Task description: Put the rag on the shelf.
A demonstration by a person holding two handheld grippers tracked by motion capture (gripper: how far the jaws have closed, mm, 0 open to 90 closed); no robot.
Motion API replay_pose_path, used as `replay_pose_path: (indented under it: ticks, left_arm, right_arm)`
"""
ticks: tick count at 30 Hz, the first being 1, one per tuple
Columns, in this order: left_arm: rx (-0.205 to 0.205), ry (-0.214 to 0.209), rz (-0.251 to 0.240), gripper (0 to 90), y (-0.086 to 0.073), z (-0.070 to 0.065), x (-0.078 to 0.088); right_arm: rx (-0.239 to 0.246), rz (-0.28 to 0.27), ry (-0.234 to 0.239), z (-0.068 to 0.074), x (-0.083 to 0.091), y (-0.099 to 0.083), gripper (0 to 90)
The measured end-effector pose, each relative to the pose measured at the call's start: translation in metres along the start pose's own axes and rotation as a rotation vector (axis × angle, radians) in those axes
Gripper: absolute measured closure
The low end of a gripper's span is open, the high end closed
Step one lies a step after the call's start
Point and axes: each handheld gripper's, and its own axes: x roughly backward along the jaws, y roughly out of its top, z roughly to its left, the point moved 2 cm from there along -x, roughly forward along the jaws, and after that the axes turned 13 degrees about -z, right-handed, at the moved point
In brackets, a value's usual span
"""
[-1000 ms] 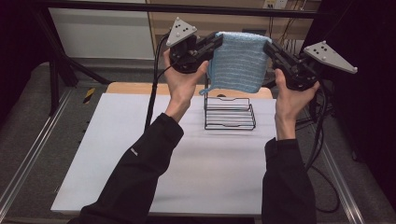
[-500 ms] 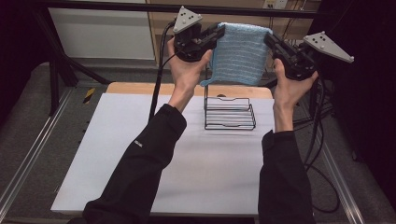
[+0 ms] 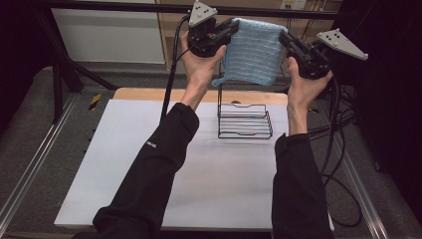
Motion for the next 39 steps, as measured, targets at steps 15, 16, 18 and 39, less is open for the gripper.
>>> replay_pose_path:
  ticks: [15, 16, 18, 39]
  left_arm:
    - [-0.016, 0.005, 0.020, 78.9, -0.026, 0.007, -0.006]
    - [-0.018, 0.004, 0.021, 78.9, -0.027, 0.007, -0.006]
    - [-0.021, -0.001, 0.017, 79.0, -0.030, 0.006, -0.005]
    - [-0.091, 0.030, -0.007, 79.2, -0.034, 0.011, -0.005]
  right_arm:
    - [0.039, 0.048, -0.002, -0.015, -0.017, -0.018, 83.7]
    - [0.043, 0.055, -0.002, -0.016, -0.017, -0.019, 83.7]
    - [0.047, 0.059, 0.001, -0.018, -0.018, -0.021, 83.7]
    - [0.028, 0.052, 0.045, -0.022, -0.030, -0.027, 83.4]
